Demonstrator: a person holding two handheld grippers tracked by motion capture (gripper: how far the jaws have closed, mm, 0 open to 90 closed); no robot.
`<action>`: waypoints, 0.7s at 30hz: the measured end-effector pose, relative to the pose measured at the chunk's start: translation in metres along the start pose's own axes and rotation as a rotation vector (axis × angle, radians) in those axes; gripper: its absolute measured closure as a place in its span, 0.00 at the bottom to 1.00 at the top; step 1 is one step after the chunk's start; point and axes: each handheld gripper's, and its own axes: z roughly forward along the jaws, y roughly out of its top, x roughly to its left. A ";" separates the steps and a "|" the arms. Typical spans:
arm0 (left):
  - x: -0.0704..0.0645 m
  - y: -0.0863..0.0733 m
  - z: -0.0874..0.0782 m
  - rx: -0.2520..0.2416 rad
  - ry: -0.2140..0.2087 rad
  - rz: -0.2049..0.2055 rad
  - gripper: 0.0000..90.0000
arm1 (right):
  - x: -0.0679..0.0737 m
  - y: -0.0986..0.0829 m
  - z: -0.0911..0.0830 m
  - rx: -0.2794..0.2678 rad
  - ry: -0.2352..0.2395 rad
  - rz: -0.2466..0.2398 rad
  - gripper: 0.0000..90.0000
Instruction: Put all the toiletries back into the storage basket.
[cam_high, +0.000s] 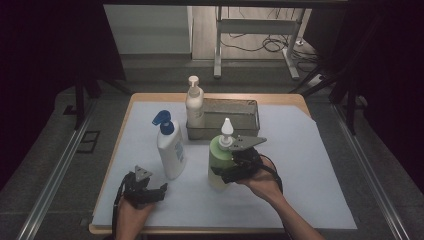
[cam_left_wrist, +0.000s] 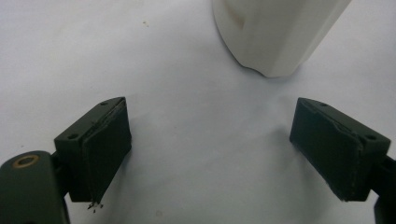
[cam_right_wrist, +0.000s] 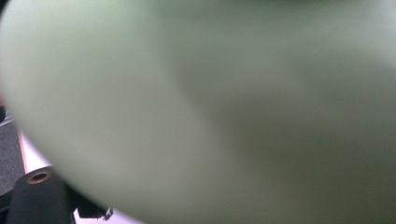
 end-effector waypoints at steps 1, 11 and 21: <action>0.000 0.000 0.000 0.000 0.000 0.000 0.13 | -0.001 0.002 -0.001 -0.001 -0.002 0.002 0.14; 0.000 0.000 0.000 -0.002 0.000 0.000 0.13 | -0.013 0.025 -0.006 -0.014 -0.030 0.009 0.14; 0.000 0.000 0.000 -0.003 0.000 0.000 0.13 | -0.028 0.046 -0.004 -0.015 -0.076 0.022 0.14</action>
